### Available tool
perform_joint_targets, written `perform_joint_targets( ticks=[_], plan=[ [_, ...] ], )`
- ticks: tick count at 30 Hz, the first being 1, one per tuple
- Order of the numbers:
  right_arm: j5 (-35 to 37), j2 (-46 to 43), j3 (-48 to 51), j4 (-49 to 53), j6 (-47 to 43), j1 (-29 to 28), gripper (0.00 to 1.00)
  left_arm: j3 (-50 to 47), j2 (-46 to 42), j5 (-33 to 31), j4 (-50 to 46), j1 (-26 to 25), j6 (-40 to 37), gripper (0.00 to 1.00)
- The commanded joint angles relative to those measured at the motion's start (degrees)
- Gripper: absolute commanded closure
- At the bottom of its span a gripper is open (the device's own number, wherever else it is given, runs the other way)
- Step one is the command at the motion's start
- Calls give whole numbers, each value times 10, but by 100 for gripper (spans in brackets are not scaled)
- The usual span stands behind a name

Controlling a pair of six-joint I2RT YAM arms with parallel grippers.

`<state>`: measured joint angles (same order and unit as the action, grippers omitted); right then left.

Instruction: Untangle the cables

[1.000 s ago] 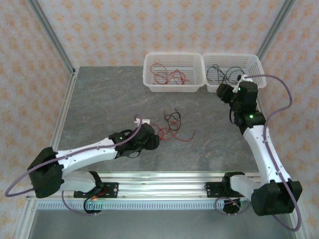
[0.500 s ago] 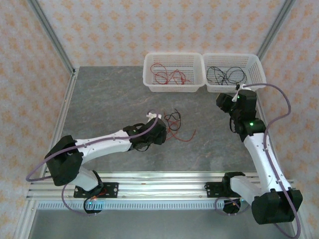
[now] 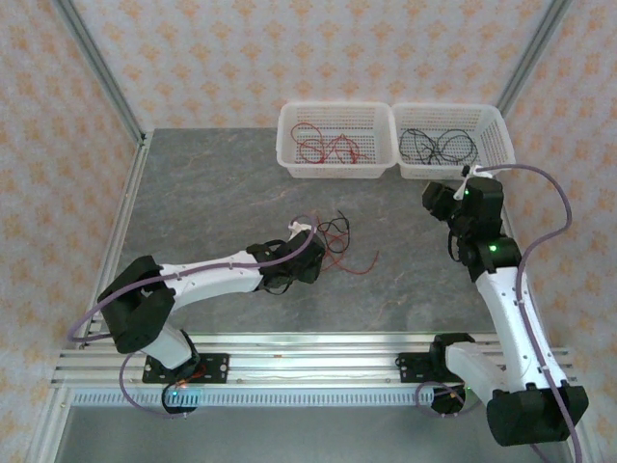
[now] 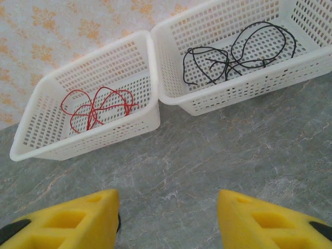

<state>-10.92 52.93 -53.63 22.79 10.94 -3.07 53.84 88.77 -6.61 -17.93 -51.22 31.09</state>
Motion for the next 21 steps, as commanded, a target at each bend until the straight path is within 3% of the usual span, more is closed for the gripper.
perform_joint_targets(
  ticks=[1,6,13,21],
  plan=[
    [10,-8,-18,8,-1,0,47,-5,15,-38,30,7,-24,56],
    [17,-10,-27,19,-6,0,48,-8,41,-30,74,12,-39,69],
    [2,-19,-22,14,-3,0,48,-6,-6,-33,120,3,-39,100],
    [-183,13,51,-88,77,-2,47,48,-83,-25,83,-23,-29,100]
  ],
)
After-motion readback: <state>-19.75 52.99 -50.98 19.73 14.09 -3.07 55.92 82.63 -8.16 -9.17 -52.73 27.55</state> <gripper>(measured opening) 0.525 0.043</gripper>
